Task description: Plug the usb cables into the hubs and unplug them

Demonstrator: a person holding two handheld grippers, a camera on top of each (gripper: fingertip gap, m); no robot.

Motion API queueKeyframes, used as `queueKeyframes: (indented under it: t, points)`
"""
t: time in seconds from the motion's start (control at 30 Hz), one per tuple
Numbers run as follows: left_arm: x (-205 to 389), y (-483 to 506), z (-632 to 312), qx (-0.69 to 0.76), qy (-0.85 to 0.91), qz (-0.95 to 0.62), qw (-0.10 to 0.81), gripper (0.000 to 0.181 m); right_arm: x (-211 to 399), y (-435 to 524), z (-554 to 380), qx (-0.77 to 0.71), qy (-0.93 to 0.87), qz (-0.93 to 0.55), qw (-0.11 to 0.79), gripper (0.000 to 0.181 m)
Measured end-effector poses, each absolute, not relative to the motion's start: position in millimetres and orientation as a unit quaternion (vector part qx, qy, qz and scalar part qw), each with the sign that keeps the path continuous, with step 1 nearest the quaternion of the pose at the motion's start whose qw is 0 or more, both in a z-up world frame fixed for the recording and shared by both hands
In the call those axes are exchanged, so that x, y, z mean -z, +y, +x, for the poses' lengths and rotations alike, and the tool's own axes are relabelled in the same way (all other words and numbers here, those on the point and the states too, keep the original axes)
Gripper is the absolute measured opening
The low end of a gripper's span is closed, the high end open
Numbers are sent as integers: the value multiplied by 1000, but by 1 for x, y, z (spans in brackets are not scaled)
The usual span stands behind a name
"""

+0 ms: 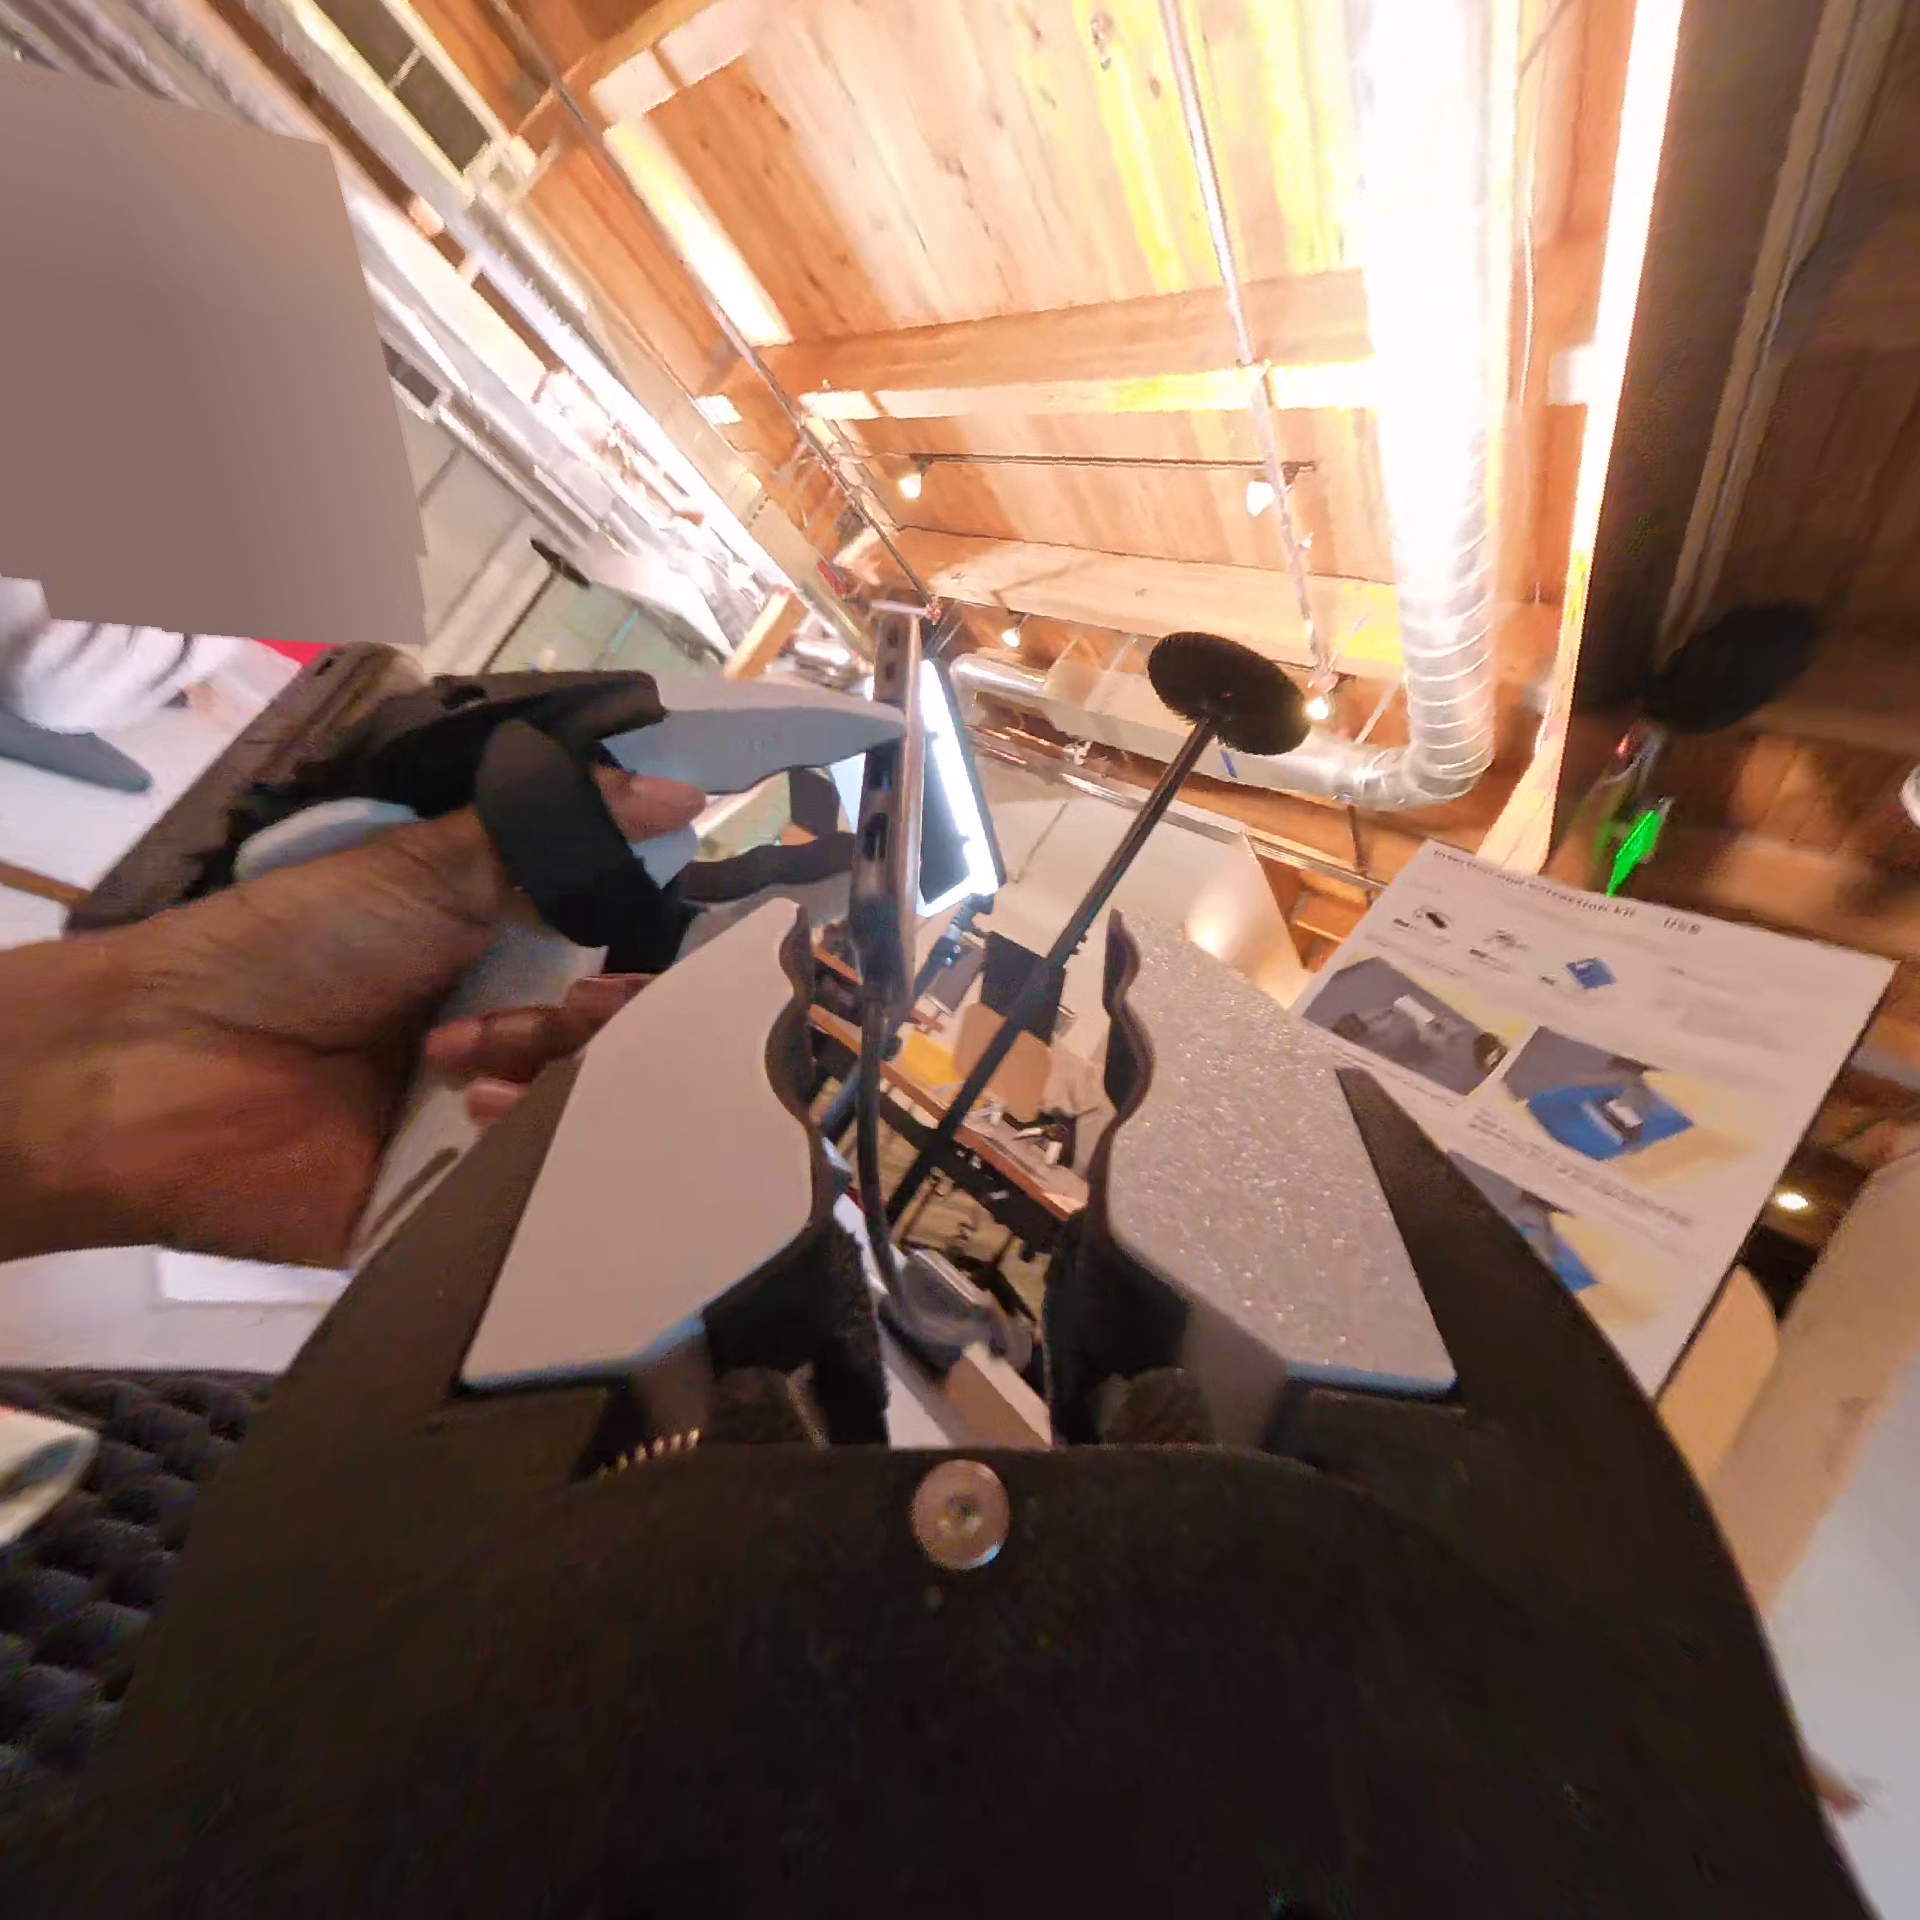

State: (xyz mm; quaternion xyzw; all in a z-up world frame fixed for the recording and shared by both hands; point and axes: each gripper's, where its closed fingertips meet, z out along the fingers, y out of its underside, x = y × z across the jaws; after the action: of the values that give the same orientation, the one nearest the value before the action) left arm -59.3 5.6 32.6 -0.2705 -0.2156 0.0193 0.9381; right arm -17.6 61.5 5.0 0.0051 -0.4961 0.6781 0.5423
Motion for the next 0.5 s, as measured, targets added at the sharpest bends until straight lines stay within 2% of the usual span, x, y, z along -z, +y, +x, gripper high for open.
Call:
queueKeyframes:
  t: [0.13, 0.23, 0.33, 0.5]
  points:
    - [-18, 18, -52, 106, -249, -213, 939, 42, 7, 47, -27, -638, -533, 27, 555, 51]
    - [-8, 36, -46, 162, -259, -217, 927, 42, 12, 42, -29, -630, -541, 38, 556, 42]
    - [-2, 47, -43, 204, -262, -207, 920, 42, 14, 49, -34, -603, -542, 35, 584, 12]
    - [5, 64, -25, 202, -195, -279, 918, 42, 15, 68, -19, -593, -549, 72, 585, 12]
